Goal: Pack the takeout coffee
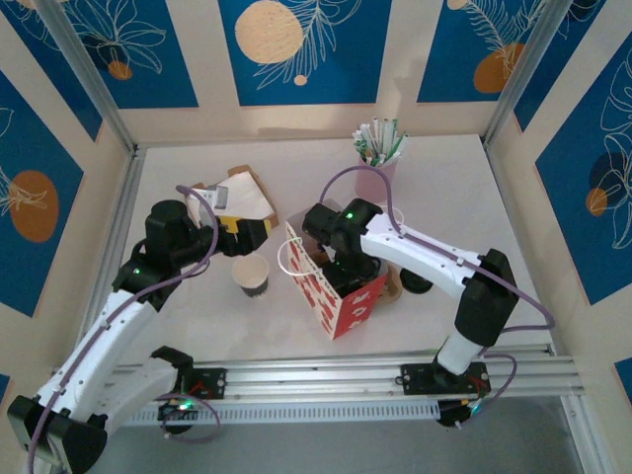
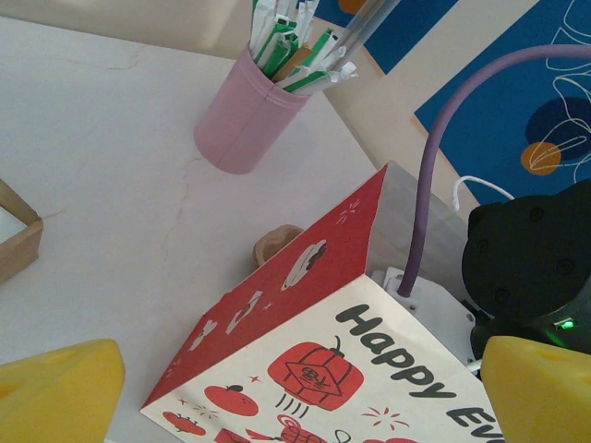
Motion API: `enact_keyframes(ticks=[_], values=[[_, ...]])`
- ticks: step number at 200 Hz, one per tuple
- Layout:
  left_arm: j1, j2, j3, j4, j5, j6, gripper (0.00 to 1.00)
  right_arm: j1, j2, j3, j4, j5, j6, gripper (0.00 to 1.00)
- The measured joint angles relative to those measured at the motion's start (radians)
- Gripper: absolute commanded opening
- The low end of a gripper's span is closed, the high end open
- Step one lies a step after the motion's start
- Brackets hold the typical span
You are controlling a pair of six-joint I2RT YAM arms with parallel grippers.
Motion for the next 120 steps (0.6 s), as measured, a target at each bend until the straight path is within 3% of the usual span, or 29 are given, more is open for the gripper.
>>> enact_keyframes(ticks=[120], values=[[-0.002, 0.0, 0.0, 0.0, 0.0, 0.0, 0.99, -0.011, 0.006, -0.003, 0.01, -0.012, -0.014, 0.58]])
